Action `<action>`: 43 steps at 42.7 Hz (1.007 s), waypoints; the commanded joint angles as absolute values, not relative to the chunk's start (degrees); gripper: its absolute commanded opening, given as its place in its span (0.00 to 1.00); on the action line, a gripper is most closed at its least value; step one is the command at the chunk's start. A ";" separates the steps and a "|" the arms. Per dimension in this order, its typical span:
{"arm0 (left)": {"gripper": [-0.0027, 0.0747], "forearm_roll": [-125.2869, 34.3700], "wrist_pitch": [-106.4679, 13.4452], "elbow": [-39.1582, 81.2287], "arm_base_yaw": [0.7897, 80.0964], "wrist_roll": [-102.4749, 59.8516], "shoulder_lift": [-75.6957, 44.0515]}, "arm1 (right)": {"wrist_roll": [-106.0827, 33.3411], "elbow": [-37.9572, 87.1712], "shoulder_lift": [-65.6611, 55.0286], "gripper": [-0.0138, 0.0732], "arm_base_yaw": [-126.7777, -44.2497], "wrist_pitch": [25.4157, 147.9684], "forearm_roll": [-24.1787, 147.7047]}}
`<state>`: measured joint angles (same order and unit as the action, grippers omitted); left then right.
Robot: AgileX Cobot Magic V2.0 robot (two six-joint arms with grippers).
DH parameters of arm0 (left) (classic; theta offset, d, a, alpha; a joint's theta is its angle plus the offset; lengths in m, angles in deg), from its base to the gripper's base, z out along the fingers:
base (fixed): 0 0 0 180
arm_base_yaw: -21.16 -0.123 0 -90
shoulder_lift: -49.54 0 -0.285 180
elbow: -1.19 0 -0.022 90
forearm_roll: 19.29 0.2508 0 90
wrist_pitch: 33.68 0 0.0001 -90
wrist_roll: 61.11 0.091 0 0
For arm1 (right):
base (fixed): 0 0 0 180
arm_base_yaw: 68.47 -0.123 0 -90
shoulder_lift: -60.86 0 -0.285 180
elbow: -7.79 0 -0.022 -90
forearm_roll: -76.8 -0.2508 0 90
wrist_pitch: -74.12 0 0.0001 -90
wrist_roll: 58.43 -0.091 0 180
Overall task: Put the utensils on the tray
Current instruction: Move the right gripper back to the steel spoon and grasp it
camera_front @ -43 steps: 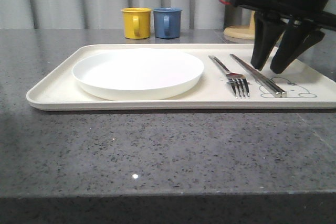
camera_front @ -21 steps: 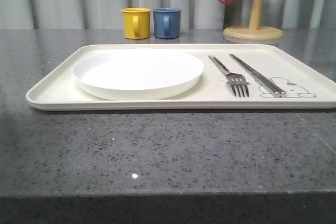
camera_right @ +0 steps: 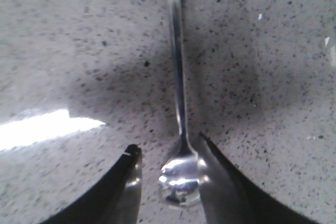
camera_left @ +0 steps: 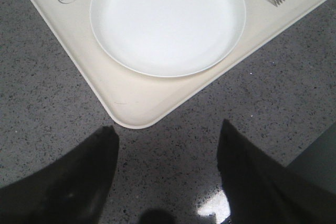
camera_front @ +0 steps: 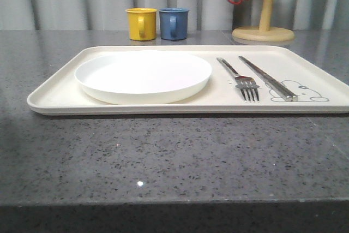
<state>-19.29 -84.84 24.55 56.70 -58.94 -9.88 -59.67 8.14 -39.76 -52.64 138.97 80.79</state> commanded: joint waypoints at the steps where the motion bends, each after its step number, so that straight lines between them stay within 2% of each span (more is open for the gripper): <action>1: 0.57 -19.29 -80.87 23.07 57.06 -59.43 -9.58 | -58.94 6.97 -39.33 0.49 -51.80 136.75 80.81; 26: 0.57 -19.29 -80.87 23.07 57.06 -59.43 -9.58 | -58.43 6.73 -43.74 0.48 -51.80 131.55 81.57; 30: 0.57 -19.29 -80.87 23.07 57.06 -59.43 -9.58 | -58.43 6.65 -43.99 0.40 -51.80 131.94 81.67; 36: 0.57 -19.29 -80.87 23.07 57.06 -59.43 -9.58 | -58.43 6.63 -43.99 0.21 -51.80 131.95 81.67; 43: 0.57 -19.29 -80.87 23.07 57.06 -59.43 -9.58 | -58.43 6.23 -43.92 0.13 -51.80 131.89 81.29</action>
<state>-19.29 -84.64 24.55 56.70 -58.94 -9.88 -59.09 8.14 -46.06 -52.12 132.87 80.78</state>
